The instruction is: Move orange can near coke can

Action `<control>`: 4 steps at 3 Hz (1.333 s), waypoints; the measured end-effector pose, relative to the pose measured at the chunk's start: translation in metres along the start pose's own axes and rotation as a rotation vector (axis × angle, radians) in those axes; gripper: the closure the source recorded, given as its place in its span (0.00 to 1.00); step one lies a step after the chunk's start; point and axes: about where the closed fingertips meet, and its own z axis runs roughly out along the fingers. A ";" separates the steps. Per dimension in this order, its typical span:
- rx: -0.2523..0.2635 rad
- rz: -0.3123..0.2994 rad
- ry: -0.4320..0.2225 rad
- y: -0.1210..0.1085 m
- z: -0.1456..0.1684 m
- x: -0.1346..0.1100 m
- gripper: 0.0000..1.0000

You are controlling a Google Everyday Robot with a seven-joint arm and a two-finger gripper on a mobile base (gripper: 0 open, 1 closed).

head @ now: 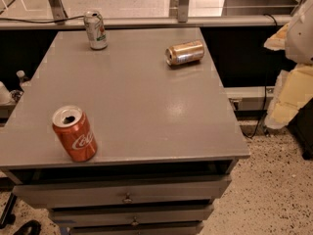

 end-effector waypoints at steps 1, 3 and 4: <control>0.000 0.000 0.000 0.000 0.000 0.000 0.00; 0.070 -0.150 -0.100 -0.062 -0.014 -0.019 0.00; 0.044 -0.220 -0.190 -0.099 0.015 -0.047 0.00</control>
Offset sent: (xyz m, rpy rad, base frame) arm 0.0478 -0.0295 0.0611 -0.0309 -0.1501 0.1412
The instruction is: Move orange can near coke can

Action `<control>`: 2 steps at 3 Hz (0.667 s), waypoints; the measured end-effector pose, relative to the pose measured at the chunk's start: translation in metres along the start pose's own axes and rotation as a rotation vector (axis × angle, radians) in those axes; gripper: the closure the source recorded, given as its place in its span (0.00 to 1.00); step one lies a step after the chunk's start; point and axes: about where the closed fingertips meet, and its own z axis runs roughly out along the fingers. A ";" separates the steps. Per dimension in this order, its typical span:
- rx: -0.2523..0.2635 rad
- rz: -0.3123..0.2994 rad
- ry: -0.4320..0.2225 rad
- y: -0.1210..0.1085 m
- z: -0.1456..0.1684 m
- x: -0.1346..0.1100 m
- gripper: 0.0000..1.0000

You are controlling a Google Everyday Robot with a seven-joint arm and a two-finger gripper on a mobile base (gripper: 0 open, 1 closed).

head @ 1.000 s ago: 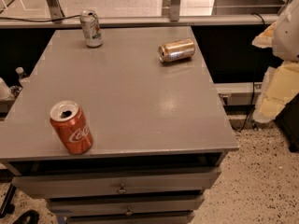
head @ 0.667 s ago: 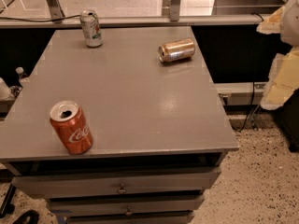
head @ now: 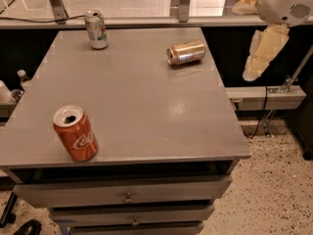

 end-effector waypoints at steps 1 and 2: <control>0.011 -0.047 -0.053 -0.028 0.044 -0.005 0.00; 0.011 -0.047 -0.053 -0.028 0.044 -0.005 0.00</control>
Offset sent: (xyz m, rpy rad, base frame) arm 0.0325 0.0136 -0.0202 0.0269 -0.0217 0.0507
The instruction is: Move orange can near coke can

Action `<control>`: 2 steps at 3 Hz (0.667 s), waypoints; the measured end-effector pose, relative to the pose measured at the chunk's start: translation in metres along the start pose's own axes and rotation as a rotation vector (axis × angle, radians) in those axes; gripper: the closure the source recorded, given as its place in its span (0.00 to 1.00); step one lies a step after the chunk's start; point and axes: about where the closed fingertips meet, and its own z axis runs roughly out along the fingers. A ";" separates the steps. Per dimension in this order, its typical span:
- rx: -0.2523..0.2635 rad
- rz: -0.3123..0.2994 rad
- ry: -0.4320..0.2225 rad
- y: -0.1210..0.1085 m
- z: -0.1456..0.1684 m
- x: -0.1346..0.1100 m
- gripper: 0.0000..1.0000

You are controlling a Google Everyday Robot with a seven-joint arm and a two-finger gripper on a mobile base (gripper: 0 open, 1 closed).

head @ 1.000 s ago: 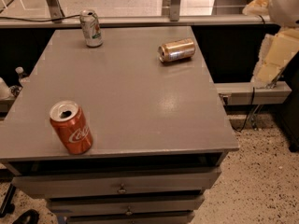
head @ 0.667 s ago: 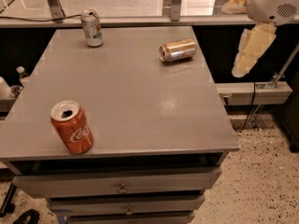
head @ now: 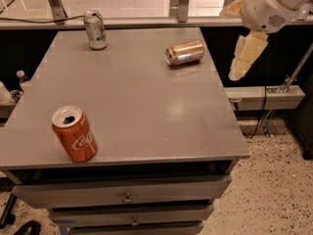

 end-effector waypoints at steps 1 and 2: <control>0.014 0.009 0.000 -0.005 0.003 0.001 0.00; 0.054 0.087 -0.060 -0.023 0.025 0.011 0.00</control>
Offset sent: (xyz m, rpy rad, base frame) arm 0.0734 -0.0085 -0.0364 0.2225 -0.0469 -0.1602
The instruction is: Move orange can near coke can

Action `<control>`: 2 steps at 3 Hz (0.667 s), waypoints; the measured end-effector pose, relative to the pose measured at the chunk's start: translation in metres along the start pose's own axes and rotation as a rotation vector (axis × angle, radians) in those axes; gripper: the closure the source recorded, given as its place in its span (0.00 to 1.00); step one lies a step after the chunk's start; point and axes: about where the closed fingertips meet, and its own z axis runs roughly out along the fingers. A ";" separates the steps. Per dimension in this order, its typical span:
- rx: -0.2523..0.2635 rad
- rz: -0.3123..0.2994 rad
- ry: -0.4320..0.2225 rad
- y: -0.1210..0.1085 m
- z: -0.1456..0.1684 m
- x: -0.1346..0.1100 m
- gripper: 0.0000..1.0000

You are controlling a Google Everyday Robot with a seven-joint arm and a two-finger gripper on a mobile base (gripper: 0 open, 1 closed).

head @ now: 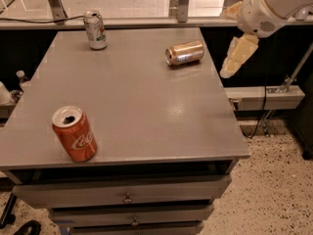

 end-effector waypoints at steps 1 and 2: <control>0.050 0.090 -0.076 -0.023 0.021 0.012 0.00; 0.079 0.142 -0.152 -0.044 0.039 0.016 0.00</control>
Offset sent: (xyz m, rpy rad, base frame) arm 0.0909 -0.0093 -0.0259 0.3203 -0.0606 -0.1313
